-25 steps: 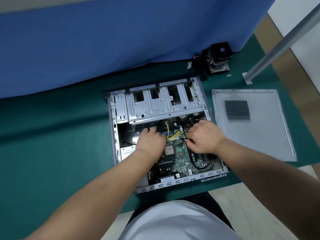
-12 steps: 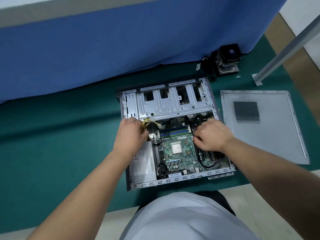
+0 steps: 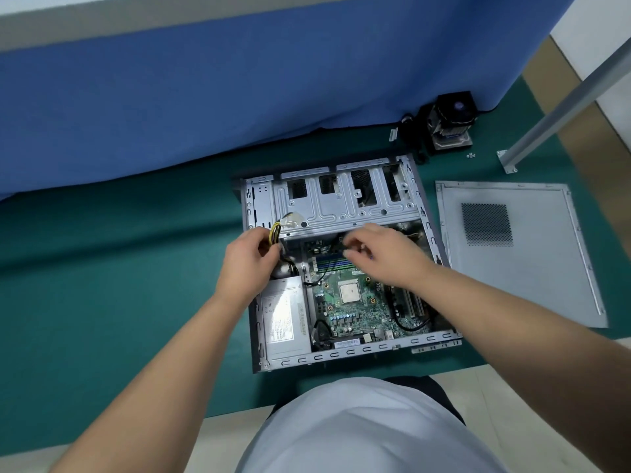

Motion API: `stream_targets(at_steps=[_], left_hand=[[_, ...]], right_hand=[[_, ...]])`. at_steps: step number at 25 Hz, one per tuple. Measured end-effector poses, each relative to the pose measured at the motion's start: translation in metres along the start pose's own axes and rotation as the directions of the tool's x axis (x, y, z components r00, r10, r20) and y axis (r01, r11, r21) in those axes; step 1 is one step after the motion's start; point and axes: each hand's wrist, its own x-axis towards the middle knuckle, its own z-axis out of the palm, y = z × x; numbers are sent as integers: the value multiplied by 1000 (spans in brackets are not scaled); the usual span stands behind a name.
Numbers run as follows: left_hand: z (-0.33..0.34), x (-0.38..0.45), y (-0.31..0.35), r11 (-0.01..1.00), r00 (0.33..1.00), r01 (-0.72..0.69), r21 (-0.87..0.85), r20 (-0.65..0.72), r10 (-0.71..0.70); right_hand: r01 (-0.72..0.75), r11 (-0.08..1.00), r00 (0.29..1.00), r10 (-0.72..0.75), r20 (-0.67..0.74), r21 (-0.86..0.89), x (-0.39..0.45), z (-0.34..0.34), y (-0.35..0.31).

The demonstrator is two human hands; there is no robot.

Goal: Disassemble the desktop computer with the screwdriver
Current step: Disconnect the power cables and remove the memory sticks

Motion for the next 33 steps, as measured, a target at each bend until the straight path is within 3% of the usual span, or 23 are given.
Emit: stream_targets(at_steps=[2,5,9,13,17,21,33], left_hand=[[-2,0,-3,999,1000,-14,-38,21,15],[-5,1,-6,996,997,-58,-71,46,61],[-3,6,-9,993,1000,-8,-121,25,11],[4,10,-10,990,990,-13,-141,-139,-7],[19,8,-11,999,992,18,-41,-123,-23],[27,7,-6,998,977,61,-2,-203,-60],[35,4,-14,993,966,-105,45,-231,112]], right_hand=[[-9,978,1000,10,-5,208,26,2,-37],[-94,884,993,52,103,457,60,0,-80],[-62,954,998,51,46,295,95,-13,-105],[-55,992,996,46,76,117,116,-31,-120],[-140,974,987,122,108,179,126,-40,-130],[-136,965,988,115,107,223,135,-35,-140],[-342,808,939,312,143,480,152,-35,-99]])
